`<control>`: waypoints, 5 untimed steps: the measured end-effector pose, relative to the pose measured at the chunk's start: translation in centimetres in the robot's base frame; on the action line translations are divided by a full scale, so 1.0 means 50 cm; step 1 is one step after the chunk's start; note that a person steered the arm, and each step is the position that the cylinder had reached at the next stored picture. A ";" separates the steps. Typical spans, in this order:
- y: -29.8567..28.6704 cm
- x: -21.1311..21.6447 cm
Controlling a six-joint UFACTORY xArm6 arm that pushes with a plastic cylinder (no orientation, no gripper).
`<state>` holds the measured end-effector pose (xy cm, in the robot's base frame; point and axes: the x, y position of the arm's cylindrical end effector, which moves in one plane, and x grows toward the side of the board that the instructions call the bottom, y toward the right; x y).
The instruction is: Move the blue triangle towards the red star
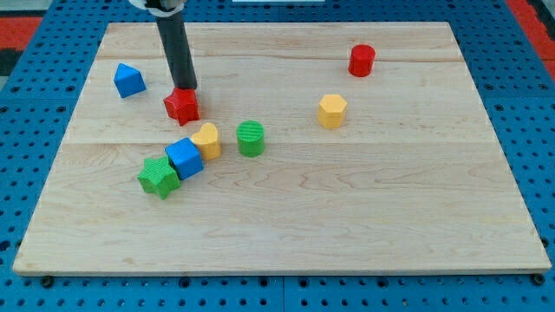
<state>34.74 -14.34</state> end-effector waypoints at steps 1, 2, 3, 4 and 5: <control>-0.015 -0.034; -0.042 -0.034; -0.070 0.032; -0.154 0.043; -0.171 0.040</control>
<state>36.71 -22.88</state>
